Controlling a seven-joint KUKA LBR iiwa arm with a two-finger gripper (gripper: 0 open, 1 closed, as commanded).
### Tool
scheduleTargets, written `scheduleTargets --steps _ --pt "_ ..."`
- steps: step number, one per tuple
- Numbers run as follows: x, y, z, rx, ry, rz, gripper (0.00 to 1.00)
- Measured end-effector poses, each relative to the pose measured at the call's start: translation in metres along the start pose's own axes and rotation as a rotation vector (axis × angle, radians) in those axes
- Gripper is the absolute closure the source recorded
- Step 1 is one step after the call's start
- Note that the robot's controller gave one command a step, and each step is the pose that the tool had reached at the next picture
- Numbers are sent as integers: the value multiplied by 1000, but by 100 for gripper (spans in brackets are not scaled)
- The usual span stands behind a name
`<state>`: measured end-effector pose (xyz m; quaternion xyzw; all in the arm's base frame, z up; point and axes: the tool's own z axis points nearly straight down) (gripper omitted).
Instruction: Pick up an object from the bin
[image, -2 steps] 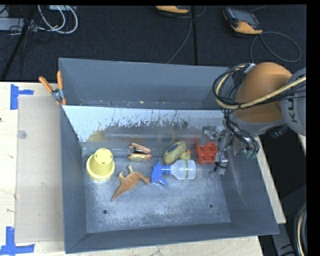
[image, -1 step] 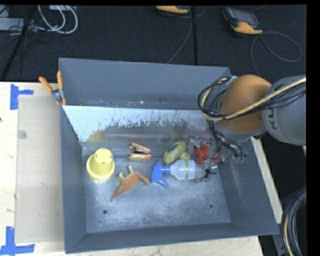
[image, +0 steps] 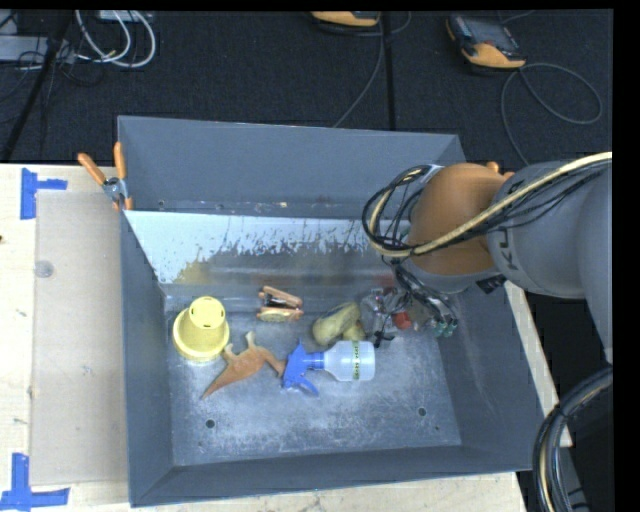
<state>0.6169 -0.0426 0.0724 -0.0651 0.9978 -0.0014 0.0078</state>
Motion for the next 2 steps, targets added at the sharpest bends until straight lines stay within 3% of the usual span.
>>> scheduleTargets --steps 1,2 --pt "2 1 2 -2 7 -2 0" --pt "2 1 2 -2 7 -2 0"
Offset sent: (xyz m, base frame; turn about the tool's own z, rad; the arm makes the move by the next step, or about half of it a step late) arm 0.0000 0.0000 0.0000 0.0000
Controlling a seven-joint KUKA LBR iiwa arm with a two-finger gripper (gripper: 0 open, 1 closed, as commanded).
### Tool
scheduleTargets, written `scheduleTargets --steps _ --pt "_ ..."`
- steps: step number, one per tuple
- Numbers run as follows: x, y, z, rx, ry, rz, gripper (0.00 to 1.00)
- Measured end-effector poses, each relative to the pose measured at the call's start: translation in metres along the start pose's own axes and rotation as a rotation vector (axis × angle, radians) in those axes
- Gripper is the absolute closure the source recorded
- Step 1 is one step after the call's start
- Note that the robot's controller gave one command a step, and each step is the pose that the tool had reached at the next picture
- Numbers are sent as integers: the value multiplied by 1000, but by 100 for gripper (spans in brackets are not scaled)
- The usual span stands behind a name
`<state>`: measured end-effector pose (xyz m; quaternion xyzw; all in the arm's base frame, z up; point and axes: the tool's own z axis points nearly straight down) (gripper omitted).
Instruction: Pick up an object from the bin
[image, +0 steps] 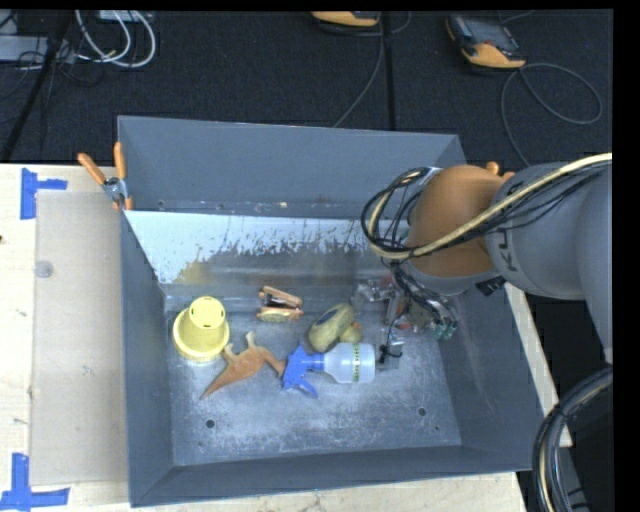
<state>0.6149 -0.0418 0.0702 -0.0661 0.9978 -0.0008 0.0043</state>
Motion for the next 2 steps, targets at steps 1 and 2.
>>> scheduleTargets --steps 1,2 --pt "9 44 0 2 3 30 0" --pt "-13 68 -2 -1 -1 -122 100"
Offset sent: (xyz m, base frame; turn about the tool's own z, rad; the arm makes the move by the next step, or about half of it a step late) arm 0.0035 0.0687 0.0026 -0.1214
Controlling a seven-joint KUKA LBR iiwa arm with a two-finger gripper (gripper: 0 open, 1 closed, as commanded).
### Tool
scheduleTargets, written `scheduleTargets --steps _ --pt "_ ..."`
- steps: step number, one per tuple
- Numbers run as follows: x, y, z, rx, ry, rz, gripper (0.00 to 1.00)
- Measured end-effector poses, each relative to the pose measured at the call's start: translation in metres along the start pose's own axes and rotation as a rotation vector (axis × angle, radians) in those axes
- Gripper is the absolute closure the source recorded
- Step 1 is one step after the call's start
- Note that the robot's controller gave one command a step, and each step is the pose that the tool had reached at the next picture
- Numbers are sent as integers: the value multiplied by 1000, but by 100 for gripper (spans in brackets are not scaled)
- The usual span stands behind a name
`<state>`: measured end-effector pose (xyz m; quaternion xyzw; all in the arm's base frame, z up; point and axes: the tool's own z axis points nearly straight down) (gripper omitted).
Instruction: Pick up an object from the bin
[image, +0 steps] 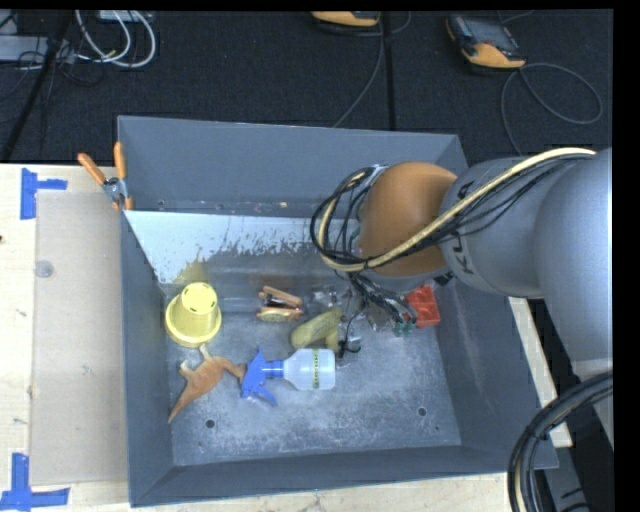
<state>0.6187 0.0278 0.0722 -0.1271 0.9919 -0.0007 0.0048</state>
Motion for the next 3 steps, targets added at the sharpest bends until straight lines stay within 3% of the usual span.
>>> scheduleTargets --steps 1,2,3 --pt "0 0 0 0 0 0 100" --pt "4 9 1 1 0 -77 100" --pt "17 10 -146 0 -2 -99 100"
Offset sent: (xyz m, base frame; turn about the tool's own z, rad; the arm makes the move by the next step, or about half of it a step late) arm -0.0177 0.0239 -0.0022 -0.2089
